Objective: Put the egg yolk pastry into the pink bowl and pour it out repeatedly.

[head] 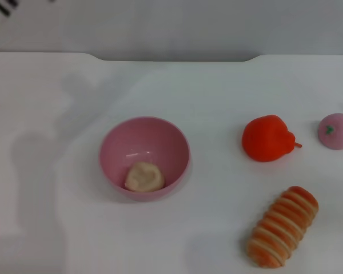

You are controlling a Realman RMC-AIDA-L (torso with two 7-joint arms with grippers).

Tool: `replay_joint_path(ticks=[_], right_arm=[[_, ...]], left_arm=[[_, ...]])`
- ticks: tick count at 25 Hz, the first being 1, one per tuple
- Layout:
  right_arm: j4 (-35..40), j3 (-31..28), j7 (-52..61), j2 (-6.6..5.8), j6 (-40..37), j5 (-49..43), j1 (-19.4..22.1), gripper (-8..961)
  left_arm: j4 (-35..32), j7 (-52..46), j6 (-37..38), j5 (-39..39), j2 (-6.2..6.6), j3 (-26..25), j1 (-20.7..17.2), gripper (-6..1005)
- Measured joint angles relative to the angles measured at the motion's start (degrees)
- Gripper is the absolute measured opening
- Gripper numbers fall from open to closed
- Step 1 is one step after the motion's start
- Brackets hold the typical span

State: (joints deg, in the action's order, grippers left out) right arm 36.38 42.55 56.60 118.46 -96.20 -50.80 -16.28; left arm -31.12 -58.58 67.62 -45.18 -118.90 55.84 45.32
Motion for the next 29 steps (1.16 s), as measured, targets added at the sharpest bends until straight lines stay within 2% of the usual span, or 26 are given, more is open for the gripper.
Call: replay_joint_path(ticks=[2, 3, 5, 7, 8, 10, 16, 20, 29], right_arm=[[-0.9, -1.1, -1.8, 0.03, 0.1, 0.0, -0.4, 579], [-1.6, -2.1, -3.0, 0.04, 0.1, 0.0, -0.5, 579], [-3.2, -4.5, -6.1, 0.11, 0.2, 0.1, -1.0, 579], [-5.5, -7.6, -10.7, 0.24, 0.2, 0.3, -1.6, 579], [-6.9, -9.2, -13.6, 0.31, 0.3, 0.6, -1.9, 579], [-10.1, -11.9, -19.5, 0.39, 0.3, 2.8, -2.4, 579], [-18.8, -12.9, -34.1, 0.4, 0.3, 11.2, -3.9, 579], [-20.4, -13.3, -36.6, 0.45, 0.4, 12.2, -4.9, 579], [-22.5, -13.5, -37.3, 0.37, 3.2, 15.1, -8.8, 579]], left_arm=[[5.8, 15.7, 0.3, 10.8, -0.17, 3.3, -0.6, 720], [7.1, 19.8, 0.3, 13.7, -0.18, 4.6, -0.9, 719], [12.2, 36.6, -0.2, 26.2, -0.19, 9.6, -2.4, 716], [16.8, 48.1, -0.3, 37.0, -0.19, 14.2, -4.4, 716], [16.8, 48.1, -0.3, 37.0, -0.19, 14.2, -4.4, 718], [18.6, 50.9, -0.3, 42.4, -0.19, 17.7, -6.4, 721], [18.2, 48.5, -1.0, 53.5, -0.19, 31.0, -12.4, 722], [16.7, 47.5, -2.3, 56.1, -0.19, 34.9, -13.9, 722], [15.5, 46.2, -5.5, 56.6, -0.19, 40.0, -13.3, 722]])
